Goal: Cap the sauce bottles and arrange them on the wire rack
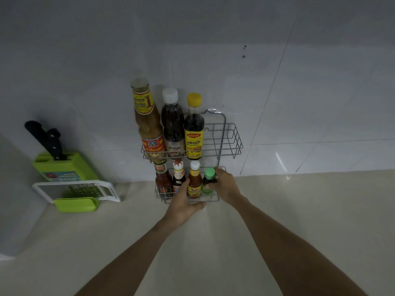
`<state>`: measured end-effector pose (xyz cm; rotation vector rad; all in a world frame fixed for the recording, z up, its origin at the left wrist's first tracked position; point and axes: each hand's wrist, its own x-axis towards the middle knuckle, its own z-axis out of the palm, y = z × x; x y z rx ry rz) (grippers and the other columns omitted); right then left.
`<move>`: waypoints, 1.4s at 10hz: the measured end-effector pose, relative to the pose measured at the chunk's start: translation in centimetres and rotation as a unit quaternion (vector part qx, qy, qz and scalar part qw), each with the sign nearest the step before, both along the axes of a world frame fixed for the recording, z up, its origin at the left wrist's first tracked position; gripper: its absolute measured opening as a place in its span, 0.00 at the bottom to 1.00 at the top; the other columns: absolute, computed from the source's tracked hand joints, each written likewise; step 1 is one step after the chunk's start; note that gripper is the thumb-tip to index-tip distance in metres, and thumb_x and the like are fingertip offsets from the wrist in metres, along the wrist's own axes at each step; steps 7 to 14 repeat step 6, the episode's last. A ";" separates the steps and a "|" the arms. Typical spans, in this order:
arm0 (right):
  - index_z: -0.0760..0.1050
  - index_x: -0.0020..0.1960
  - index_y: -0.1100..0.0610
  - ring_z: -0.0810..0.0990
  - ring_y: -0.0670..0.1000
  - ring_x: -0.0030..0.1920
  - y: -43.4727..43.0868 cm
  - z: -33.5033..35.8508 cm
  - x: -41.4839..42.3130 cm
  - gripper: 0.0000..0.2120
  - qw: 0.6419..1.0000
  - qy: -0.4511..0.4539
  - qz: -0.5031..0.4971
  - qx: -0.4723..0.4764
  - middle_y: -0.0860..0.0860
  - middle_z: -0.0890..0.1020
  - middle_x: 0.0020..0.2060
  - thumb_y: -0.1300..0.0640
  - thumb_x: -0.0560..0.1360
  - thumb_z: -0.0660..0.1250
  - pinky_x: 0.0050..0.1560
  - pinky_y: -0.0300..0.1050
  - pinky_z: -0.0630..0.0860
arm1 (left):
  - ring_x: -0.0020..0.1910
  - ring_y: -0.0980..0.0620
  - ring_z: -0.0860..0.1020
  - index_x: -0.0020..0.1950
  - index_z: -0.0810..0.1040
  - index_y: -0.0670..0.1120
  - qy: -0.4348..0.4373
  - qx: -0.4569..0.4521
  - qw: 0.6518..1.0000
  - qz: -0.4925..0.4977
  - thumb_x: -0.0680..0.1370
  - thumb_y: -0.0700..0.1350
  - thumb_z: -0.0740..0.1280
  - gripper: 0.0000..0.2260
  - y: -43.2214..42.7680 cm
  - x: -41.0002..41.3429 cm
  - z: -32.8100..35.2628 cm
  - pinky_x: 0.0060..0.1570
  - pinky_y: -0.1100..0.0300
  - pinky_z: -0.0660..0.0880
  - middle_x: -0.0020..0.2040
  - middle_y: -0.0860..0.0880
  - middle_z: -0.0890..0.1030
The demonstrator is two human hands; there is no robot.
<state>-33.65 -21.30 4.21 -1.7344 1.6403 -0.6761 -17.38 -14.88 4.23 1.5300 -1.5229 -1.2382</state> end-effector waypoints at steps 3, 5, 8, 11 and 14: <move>0.73 0.56 0.63 0.77 0.58 0.51 -0.1 -1.1 0.5 0.18 0.999 0.024 0.006 0.040 0.60 0.80 0.51 0.61 0.69 0.73 0.43 0.43 0.66 | 0.72 0.49 0.67 0.78 0.55 0.46 -0.023 0.007 1.000 -0.001 0.72 0.37 0.73 0.39 -0.5 0.5 -1.1 0.72 0.50 0.65 0.74 0.48 0.68; 0.66 0.66 0.60 0.76 0.62 0.59 1.4 -0.5 0.1 0.23 0.998 0.036 0.015 0.049 0.60 0.79 0.58 0.68 0.72 0.64 0.51 0.46 0.71 | 0.73 0.50 0.64 0.78 0.54 0.46 -0.034 0.036 0.999 -0.021 0.73 0.34 0.71 0.39 -0.4 0.9 -0.9 0.72 0.58 0.62 0.75 0.49 0.64; 0.62 0.70 0.61 0.73 0.63 0.63 2.8 -0.5 -0.1 0.28 0.998 0.048 -0.002 0.030 0.61 0.75 0.64 0.70 0.71 0.63 0.57 0.49 0.72 | 0.73 0.48 0.65 0.78 0.56 0.44 -0.037 0.030 0.999 -0.024 0.74 0.33 0.70 0.36 0.1 1.0 -0.4 0.73 0.55 0.62 0.75 0.46 0.66; 0.62 0.70 0.61 0.73 0.63 0.63 2.8 -0.5 -0.1 0.28 0.998 0.048 -0.002 0.030 0.61 0.75 0.64 0.70 0.71 0.63 0.57 0.49 0.72 | 0.73 0.48 0.65 0.78 0.56 0.44 -0.037 0.030 0.999 -0.024 0.74 0.33 0.70 0.36 0.1 1.0 -0.4 0.73 0.55 0.62 0.75 0.46 0.66; 0.62 0.70 0.61 0.73 0.63 0.63 2.8 -0.5 -0.1 0.28 0.998 0.048 -0.002 0.030 0.61 0.75 0.64 0.70 0.71 0.63 0.57 0.49 0.72 | 0.73 0.48 0.65 0.78 0.56 0.44 -0.037 0.030 0.999 -0.024 0.74 0.33 0.70 0.36 0.1 1.0 -0.4 0.73 0.55 0.62 0.75 0.46 0.66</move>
